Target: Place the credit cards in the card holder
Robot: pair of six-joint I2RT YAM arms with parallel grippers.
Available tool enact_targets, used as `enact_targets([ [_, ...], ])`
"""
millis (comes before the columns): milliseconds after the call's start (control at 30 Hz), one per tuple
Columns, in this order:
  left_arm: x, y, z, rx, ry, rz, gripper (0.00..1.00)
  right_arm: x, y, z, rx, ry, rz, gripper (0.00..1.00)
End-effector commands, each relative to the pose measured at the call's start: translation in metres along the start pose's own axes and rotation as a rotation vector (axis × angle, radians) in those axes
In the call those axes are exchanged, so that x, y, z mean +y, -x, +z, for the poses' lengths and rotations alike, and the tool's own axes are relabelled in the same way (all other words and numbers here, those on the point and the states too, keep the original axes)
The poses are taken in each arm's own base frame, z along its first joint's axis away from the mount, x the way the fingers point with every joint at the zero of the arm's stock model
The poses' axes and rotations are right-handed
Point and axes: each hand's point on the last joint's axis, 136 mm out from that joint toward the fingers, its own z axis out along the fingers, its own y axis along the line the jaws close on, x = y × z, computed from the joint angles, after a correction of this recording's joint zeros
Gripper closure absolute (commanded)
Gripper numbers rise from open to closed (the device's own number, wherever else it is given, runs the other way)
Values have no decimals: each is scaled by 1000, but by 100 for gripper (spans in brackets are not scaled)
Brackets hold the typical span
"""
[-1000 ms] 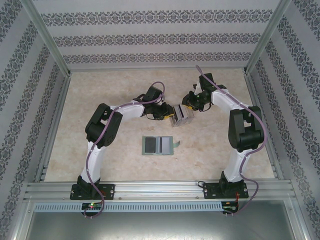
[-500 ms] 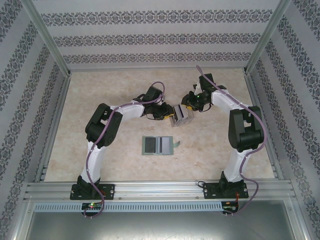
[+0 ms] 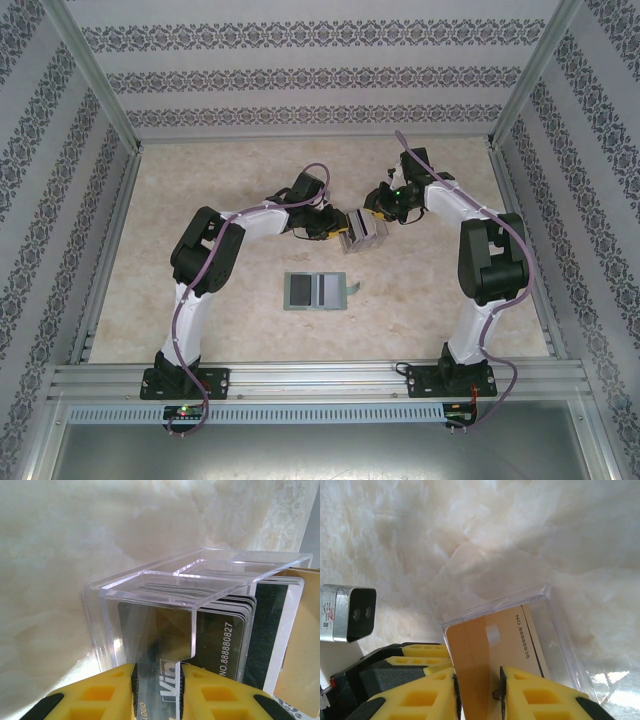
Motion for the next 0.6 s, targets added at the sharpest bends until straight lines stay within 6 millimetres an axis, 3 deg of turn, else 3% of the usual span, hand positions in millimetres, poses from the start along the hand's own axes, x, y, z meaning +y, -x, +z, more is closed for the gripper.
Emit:
enact_targets([
  [0, 20, -5, 11, 34, 45, -24, 73, 19, -7, -7, 21, 88, 2, 73],
  [567, 22, -6, 12, 40, 46, -24, 73, 20, -6, -7, 25, 111, 19, 72],
])
